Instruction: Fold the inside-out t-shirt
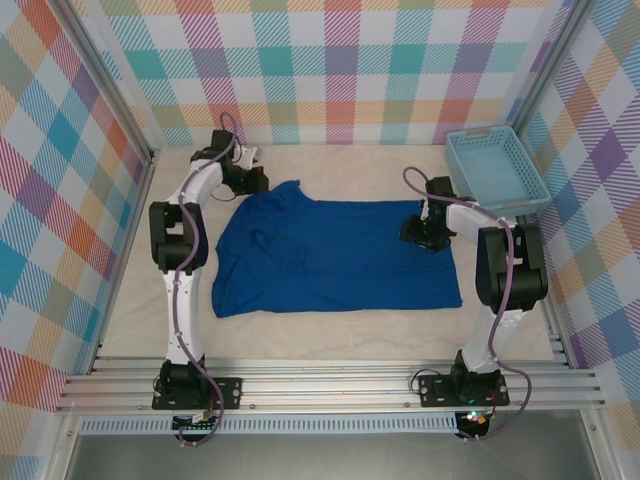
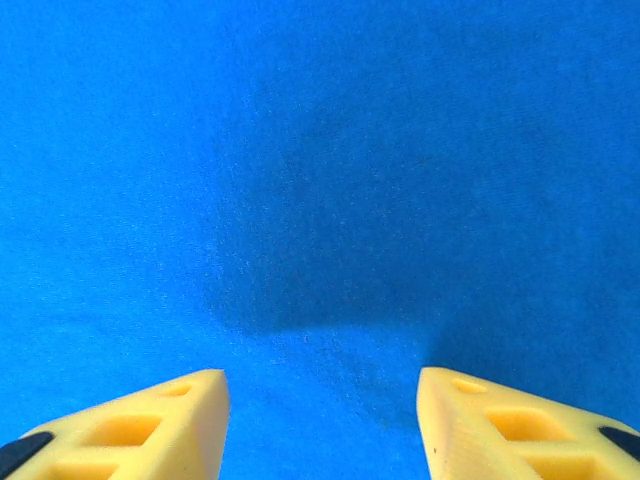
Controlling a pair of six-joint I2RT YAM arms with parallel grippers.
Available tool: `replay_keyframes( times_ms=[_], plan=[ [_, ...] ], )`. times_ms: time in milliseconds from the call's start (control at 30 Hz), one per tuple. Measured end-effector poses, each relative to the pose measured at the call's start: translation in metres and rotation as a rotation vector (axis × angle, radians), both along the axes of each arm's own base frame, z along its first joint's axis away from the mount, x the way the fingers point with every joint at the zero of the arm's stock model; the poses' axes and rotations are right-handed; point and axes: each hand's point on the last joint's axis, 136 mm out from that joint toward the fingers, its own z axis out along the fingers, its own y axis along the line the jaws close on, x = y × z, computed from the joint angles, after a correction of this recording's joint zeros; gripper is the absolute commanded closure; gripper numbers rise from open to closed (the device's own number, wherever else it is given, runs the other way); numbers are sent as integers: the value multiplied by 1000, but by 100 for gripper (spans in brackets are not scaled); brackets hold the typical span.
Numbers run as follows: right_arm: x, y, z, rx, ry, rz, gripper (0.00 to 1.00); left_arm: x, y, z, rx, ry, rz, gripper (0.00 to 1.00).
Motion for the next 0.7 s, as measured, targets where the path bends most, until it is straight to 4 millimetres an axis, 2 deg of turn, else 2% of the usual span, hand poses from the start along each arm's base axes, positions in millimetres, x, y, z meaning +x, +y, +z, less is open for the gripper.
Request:
replay_keyframes(
  times_ms=[167,300,400,500,633,700],
  plan=[
    [0,0,0,0,0,0,47,-21,-6,33,7,-113,-79,91],
    [1,-3,1,-14,-7,-6,46,-27,-14,33,17,-144,-124,91],
    [9,-8,12,-48,-38,-20,45,-27,-14,27,38,-140,-122,90],
    [32,-16,34,-96,-107,-43,44,-21,-11,21,56,-141,-111,90],
    [78,-29,76,-180,-225,-83,43,-14,-9,8,71,-128,-99,90],
    [100,-37,85,-218,-261,-105,43,-13,-9,3,72,-118,-95,90]
  ],
)
